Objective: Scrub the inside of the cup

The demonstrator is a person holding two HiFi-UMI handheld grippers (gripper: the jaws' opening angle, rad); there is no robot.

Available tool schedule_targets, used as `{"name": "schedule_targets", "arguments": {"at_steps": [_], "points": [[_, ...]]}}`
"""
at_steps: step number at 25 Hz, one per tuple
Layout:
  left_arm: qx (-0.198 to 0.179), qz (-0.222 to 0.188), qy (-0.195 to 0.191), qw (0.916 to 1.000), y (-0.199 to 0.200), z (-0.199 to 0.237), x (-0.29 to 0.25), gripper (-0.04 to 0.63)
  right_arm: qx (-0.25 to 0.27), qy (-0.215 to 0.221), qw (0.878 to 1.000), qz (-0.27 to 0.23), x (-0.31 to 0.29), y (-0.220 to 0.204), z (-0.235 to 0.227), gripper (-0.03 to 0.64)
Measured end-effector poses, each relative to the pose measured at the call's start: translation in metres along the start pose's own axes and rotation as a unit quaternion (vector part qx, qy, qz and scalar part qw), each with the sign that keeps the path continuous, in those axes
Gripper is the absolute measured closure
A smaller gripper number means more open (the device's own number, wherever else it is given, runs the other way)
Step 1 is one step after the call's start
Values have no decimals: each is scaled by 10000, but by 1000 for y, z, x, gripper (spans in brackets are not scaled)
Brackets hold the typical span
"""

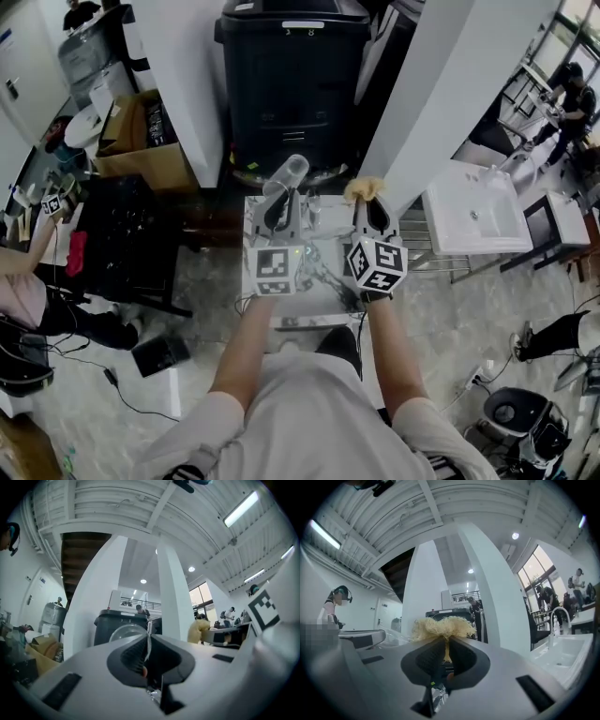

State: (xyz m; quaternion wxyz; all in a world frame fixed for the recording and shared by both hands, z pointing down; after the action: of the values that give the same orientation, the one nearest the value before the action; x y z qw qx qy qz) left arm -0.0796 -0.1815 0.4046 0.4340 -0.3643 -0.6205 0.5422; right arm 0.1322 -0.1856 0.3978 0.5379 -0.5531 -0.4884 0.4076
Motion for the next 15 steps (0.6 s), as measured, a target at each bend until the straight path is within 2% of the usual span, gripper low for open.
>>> {"name": "schedule_targets", "arguments": {"at_steps": [4, 8, 15], "points": [[-143, 166, -47, 9997, 1, 5, 0, 571, 231, -115, 9997, -37, 7, 5, -2, 584], [1, 318, -76, 9995, -7, 1, 6, 571, 558, 40, 9984, 87, 17, 1, 3, 584], [113, 383, -102, 9991, -5, -2, 18, 571, 372, 273, 9988, 132, 21, -5, 17, 584]]}}
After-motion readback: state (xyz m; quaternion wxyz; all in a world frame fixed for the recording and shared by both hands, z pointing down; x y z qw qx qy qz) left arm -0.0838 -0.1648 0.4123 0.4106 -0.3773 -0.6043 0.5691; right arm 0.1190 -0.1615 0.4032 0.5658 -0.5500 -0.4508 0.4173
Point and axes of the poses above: the fingertips, and each gripper's own axes: x backward along the fingers, z to its left, y out of its top, the point moved 10 cm from there along x, backward along the fingers, and after that the axes turned 1 degree about -y, right-handed, at the moved point
